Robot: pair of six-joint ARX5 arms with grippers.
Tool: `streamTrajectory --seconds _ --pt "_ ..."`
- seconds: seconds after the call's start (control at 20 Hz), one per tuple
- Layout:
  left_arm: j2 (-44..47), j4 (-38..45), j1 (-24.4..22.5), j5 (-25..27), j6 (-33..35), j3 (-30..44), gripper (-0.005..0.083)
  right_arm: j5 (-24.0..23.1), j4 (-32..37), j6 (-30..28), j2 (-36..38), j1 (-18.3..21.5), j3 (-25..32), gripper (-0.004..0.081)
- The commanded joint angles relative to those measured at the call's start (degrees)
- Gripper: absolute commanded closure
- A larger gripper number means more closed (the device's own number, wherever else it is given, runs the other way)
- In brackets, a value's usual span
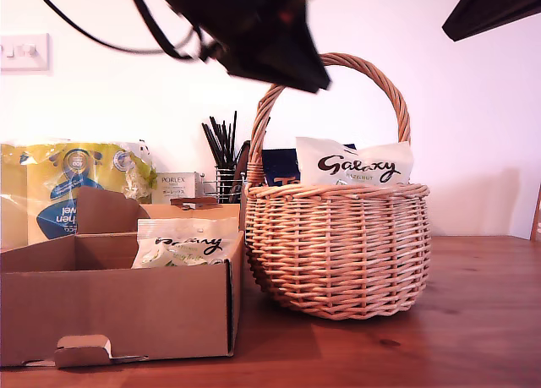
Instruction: Move the bags of Easter eggs from the cardboard box on the left into the woven basket on the right side.
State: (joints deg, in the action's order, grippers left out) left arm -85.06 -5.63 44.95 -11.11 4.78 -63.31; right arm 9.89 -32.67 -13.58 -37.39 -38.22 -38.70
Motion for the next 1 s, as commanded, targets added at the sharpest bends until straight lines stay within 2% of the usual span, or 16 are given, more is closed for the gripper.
streamTrajectory --seconds 0.0,0.25,0.5,0.6,0.8,0.85,0.9,0.95 --pt "2.6 -0.4 -0.5 -0.7 1.9 1.6 0.0794 0.3 0.5 -0.2 0.3 0.3 -0.1 0.0782" --pt "10.5 0.0 -5.3 -3.1 1.9 11.0 0.0794 2.4 5.5 0.1 -1.1 0.3 -0.1 0.0782" --pt "15.6 3.5 -15.8 -9.5 1.8 21.0 0.0794 5.3 11.0 0.5 -7.0 0.2 -0.1 0.0782" --pt "15.6 4.2 -19.4 -12.7 3.6 23.0 0.0794 5.8 10.9 0.8 -8.4 0.0 -0.1 0.0782" --pt "14.7 3.6 -26.7 -12.8 4.1 23.3 0.0794 6.3 11.0 0.8 -8.6 0.0 -0.1 0.0782" --pt "13.9 3.8 -28.5 -12.8 3.5 23.3 0.0776 6.3 11.0 0.8 -8.6 0.0 -0.1 0.0782" --pt "12.8 3.8 -29.9 -12.8 3.5 23.2 0.0692 6.3 11.0 0.8 -8.6 0.0 -0.1 0.0782" --pt "11.7 3.8 -30.6 -12.8 2.2 23.2 0.0506 6.3 11.0 0.8 -8.6 0.0 -0.1 0.0782"
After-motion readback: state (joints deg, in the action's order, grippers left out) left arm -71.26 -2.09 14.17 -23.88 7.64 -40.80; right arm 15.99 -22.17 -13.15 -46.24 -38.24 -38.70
